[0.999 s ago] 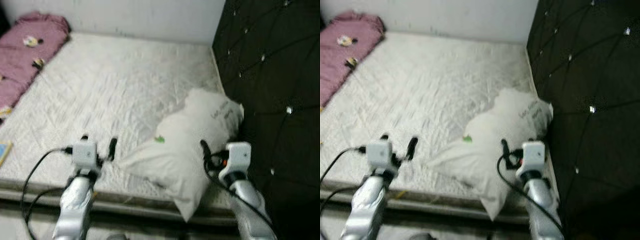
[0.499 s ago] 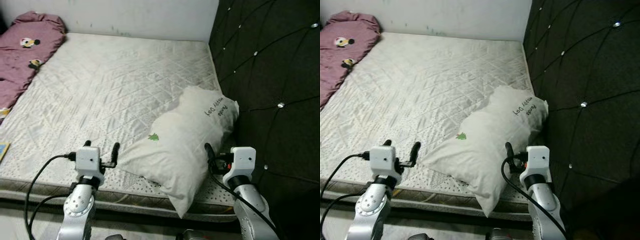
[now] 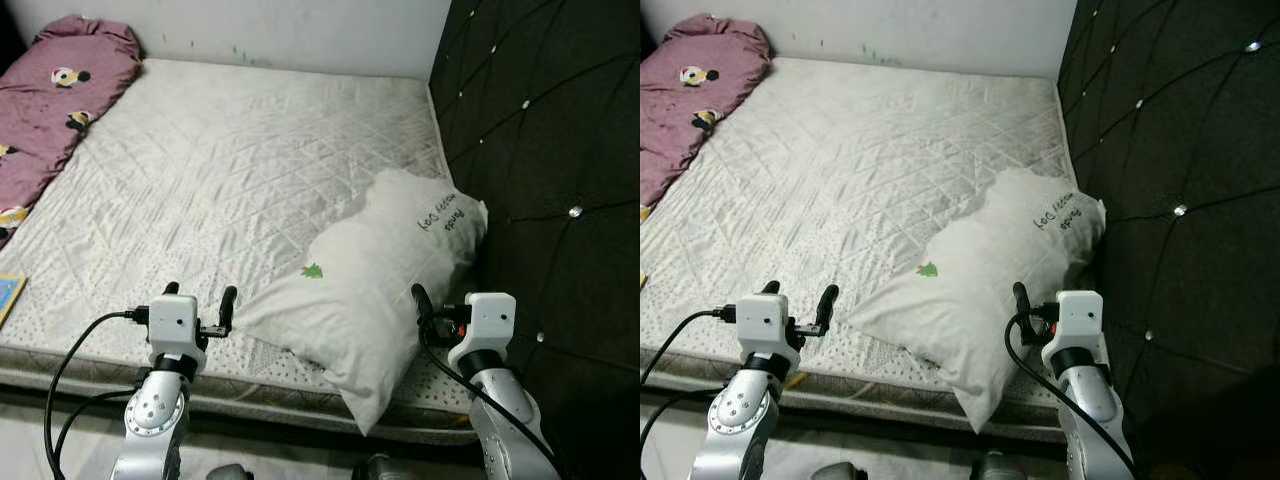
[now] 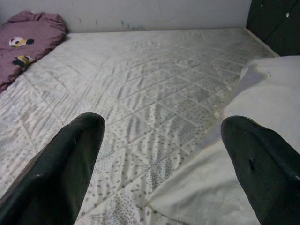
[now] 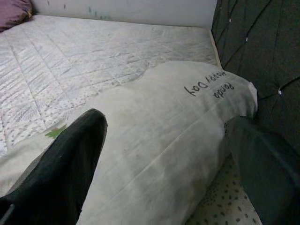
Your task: Clean up the room
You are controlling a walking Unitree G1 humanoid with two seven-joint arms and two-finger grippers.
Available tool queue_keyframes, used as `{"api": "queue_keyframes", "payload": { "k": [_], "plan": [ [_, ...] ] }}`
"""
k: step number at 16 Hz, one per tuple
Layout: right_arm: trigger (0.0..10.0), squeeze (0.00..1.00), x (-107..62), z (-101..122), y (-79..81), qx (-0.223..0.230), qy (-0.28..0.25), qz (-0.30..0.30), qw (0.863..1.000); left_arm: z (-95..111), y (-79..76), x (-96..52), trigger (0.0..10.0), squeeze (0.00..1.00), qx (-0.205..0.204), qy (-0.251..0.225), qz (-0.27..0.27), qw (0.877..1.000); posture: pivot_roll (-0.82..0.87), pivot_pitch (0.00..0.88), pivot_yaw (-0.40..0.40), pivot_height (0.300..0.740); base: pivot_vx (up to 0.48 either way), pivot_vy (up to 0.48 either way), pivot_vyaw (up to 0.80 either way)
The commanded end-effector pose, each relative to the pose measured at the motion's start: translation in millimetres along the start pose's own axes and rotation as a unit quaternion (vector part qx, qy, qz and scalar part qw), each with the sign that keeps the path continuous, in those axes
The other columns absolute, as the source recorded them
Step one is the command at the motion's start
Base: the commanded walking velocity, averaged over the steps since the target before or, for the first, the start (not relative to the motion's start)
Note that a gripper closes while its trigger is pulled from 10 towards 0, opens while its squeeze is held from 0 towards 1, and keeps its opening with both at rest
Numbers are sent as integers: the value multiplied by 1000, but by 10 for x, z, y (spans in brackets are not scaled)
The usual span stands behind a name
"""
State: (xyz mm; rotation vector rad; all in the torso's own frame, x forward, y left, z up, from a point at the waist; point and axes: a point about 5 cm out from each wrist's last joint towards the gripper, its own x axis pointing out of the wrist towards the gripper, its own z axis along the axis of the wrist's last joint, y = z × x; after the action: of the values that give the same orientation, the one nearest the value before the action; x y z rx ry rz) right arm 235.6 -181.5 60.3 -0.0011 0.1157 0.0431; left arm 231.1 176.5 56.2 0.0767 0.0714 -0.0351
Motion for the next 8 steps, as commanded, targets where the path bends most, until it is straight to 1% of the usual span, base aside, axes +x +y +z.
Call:
{"api": "queue_keyframes", "payload": {
  "k": [1,3,8],
  "plan": [
    [10000,0,-12,27,-24,0,-7,-4,1000,15,7,1,10000,0,5,0,3,1000,-2,60,-4,653,0,0,0],
    [10000,0,-12,22,-16,-1,-5,-2,1000,14,7,-1,10000,0,5,-1,5,1000,-2,60,-7,629,0,0,0],
    [10000,0,11,28,-3,-3,-6,4,1000,8,13,-1,10000,0,6,2,10,1000,6,61,-13,629,0,0,0]
  ]
}}
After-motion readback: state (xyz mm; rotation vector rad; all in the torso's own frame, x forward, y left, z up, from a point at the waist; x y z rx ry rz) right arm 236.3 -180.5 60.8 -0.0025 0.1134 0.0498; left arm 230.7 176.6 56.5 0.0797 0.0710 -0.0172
